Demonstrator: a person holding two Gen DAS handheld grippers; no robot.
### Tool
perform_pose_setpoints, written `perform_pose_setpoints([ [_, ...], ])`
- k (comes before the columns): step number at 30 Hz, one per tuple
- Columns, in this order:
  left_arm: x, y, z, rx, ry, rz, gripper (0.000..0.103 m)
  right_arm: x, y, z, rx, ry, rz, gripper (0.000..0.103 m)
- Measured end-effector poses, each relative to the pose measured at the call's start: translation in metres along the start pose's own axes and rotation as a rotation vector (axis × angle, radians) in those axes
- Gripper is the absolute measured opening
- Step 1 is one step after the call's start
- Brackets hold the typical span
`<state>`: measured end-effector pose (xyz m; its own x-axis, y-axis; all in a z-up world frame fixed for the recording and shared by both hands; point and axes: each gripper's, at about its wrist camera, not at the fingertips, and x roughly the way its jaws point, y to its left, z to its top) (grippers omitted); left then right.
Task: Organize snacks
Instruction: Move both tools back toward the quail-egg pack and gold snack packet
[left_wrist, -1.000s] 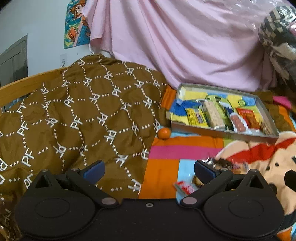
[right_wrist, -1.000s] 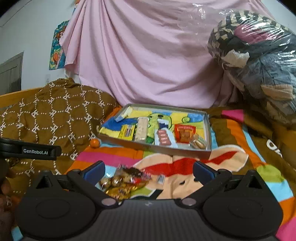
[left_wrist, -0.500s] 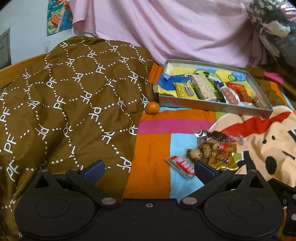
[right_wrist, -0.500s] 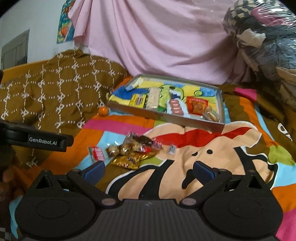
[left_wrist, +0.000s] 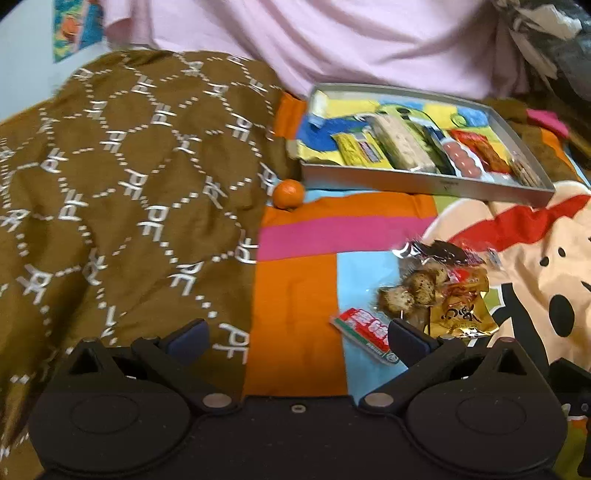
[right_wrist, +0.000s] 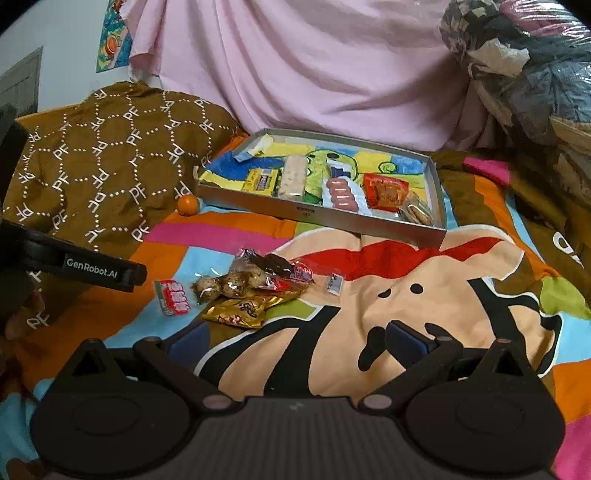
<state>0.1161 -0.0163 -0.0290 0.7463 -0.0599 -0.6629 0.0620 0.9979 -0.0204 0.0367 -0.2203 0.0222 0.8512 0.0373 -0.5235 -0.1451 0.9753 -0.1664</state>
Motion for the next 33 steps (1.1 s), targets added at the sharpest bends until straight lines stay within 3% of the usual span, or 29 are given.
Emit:
perform_pose_setpoints([
  [7, 0.022, 0.000, 0.007, 0.100, -0.027, -0.060, 0.102, 0.019, 0.006, 0.001, -0.033, -0.002, -0.021, 0.103],
  [13, 0.039, 0.011, 0.017, 0.103, -0.024, -0.103, 0.102, 0.049, 0.017, 0.011, -0.110, 0.012, 0.000, 0.103],
  [18, 0.047, 0.022, 0.023, 0.064, -0.018, -0.120, 0.102, 0.079, 0.024, 0.019, -0.079, 0.051, 0.053, 0.103],
  [25, 0.053, 0.018, 0.024, 0.073, -0.017, -0.168, 0.102, 0.105, 0.031, 0.013, -0.079, 0.127, 0.036, 0.103],
  [27, 0.053, 0.014, 0.023, 0.086, -0.021, -0.185, 0.102, 0.103, 0.027, 0.013, -0.062, 0.128, 0.015, 0.103],
  [33, 0.049, 0.007, 0.021, 0.128, -0.035, -0.229, 0.102, 0.085, 0.009, 0.012, -0.056, 0.132, -0.156, 0.103],
])
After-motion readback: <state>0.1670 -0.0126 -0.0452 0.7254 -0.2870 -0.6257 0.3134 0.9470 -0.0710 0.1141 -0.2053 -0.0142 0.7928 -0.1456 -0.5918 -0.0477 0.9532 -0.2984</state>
